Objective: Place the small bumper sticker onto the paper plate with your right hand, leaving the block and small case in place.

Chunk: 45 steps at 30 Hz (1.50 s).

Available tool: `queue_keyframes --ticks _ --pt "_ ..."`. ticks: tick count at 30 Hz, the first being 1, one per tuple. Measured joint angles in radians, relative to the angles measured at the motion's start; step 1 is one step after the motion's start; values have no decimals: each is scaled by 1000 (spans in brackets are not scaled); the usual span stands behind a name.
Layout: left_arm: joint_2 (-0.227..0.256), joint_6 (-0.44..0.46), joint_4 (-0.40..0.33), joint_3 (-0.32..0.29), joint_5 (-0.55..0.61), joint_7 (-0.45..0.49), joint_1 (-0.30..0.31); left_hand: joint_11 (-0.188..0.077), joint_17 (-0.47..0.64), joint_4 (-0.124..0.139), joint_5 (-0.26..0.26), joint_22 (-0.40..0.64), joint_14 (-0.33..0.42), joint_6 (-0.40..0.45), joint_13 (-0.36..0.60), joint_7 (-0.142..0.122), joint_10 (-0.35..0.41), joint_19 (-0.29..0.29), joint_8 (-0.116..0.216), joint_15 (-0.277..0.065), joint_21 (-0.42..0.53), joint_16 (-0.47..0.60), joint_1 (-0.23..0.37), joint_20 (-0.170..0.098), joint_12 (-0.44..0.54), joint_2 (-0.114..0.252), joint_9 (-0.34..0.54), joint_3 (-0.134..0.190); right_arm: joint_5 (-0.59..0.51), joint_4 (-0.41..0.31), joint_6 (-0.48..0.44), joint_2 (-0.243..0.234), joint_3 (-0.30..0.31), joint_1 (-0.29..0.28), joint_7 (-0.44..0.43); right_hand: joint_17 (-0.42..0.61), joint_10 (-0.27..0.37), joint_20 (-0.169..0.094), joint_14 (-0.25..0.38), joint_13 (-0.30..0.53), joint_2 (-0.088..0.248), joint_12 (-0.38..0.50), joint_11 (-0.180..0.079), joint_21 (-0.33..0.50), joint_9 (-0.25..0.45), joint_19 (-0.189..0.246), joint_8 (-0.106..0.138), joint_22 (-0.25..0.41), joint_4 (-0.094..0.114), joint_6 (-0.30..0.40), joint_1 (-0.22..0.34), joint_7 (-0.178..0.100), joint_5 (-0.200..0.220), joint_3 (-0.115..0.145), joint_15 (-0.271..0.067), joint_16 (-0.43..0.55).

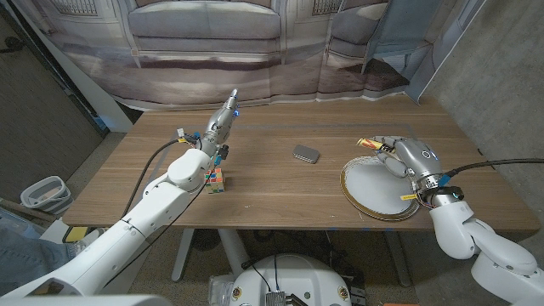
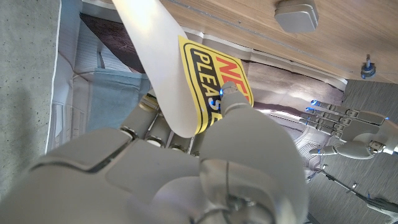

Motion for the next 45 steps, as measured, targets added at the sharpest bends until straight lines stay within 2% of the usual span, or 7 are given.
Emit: queue_keyframes --ticks 13,45 --pt "0 17 14 8 -1 -14 -24 0 0 3 0 0 0 -4 0 4 0 0 0 0 0 0 0 0 0 0 0 -3 -26 10 -5 25 -13 -8 0 0 0 -1 0 0 0 -6 0 0 0 -1 0 0 0 0 0 0 0 0 0 0" --pt "-11 17 51 17 -5 -32 -50 0 0 3 0 0 0 -13 0 2 0 0 -4 0 0 0 4 0 0 4 0 -3 -94 13 -71 33 -62 -17 -30 0 13 -4 0 0 0 -6 -2 0 0 -4 0 0 4 18 0 0 0 4 0 0"
